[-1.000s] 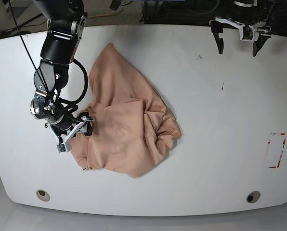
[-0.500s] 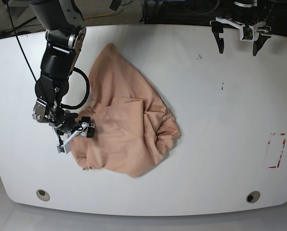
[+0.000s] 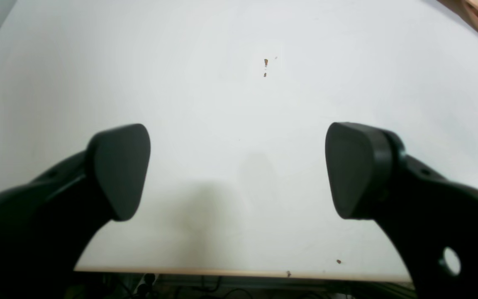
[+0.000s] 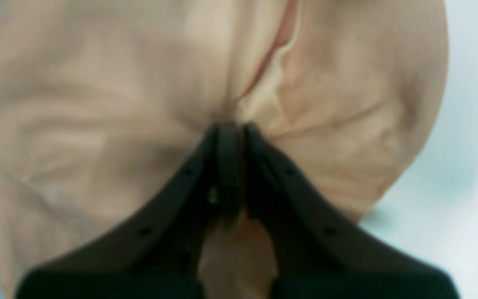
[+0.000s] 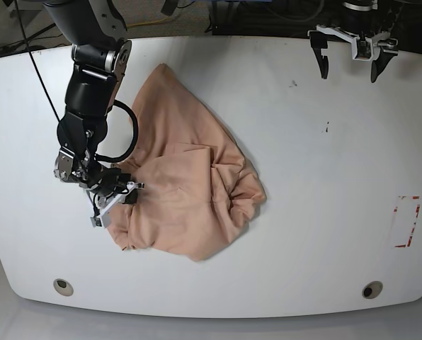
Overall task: Fold the T-shirt properly
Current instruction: 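Lower the right gripper onto the peach T-shirt edge and pinch it, then reach the left gripper to the shirt's opposite end and grasp it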
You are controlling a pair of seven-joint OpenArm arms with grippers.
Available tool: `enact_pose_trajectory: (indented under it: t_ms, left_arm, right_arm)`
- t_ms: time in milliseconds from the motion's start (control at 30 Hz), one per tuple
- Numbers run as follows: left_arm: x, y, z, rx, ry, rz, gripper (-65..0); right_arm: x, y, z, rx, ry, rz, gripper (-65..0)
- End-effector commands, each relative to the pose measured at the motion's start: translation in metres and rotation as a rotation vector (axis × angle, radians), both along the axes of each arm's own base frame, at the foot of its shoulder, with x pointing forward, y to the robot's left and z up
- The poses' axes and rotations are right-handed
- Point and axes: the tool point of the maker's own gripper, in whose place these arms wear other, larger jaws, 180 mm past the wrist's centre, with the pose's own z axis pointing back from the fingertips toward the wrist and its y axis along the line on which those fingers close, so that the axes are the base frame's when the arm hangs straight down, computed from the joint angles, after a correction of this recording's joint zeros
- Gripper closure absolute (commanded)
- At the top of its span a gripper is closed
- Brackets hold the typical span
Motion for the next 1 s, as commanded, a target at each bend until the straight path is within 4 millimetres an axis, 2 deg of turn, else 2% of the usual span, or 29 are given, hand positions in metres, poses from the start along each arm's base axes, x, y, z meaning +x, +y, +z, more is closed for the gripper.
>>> enact_pose_trajectory:
  t_ms: [0, 133, 233, 333, 533, 600, 733, 900, 967]
  left_arm:
    - [0.001, -0.001, 0.009, 0.005, -0.031, -0.012, -65.0]
    - [0.009, -0.011, 0.01, -0.016, -0.05, -0.031, -65.0]
    - [0.018, -0.02, 0.012, -0.036, -0.074, -0.047, -65.0]
    - [0.026, -0.039, 0.012, -0.076, -0.09, -0.084, -65.0]
    - [0.047, -0.096, 0.013, -0.166, -0.115, -0.244, -65.0]
    - [0.053, -0.117, 0.005, -0.194, -0.072, -0.293, -65.0]
    - [0.072, -0.145, -0.005, -0.218, -0.033, -0.353, -65.0]
    - [0.088, -0.181, -0.015, -0.233, 0.014, -0.441, -65.0]
    - [0.095, -0.191, -0.015, -0.233, 0.02, -0.47, -65.0]
  right_arm:
    - [0.02, -0.004, 0.026, 0.0, -0.078, -0.003, 0.0]
    - [0.024, -0.004, 0.033, -0.002, -0.095, -0.001, 0.0]
    - [0.032, -0.006, 0.049, -0.017, -0.133, 0.001, 0.0]
    - [0.036, -0.007, 0.065, -0.038, -0.167, 0.008, 0.0]
    - [0.046, 0.013, 0.111, -0.141, -0.281, 0.101, 0.0]
    - [0.048, 0.023, 0.133, -0.18, -0.345, 0.139, 0.0]
    - [0.049, 0.038, 0.168, -0.24, -0.446, 0.186, 0.0]
    - [0.053, 0.043, 0.206, -0.27, -0.545, 0.194, 0.0]
    - [0.054, 0.041, 0.211, -0.278, -0.555, 0.191, 0.0]
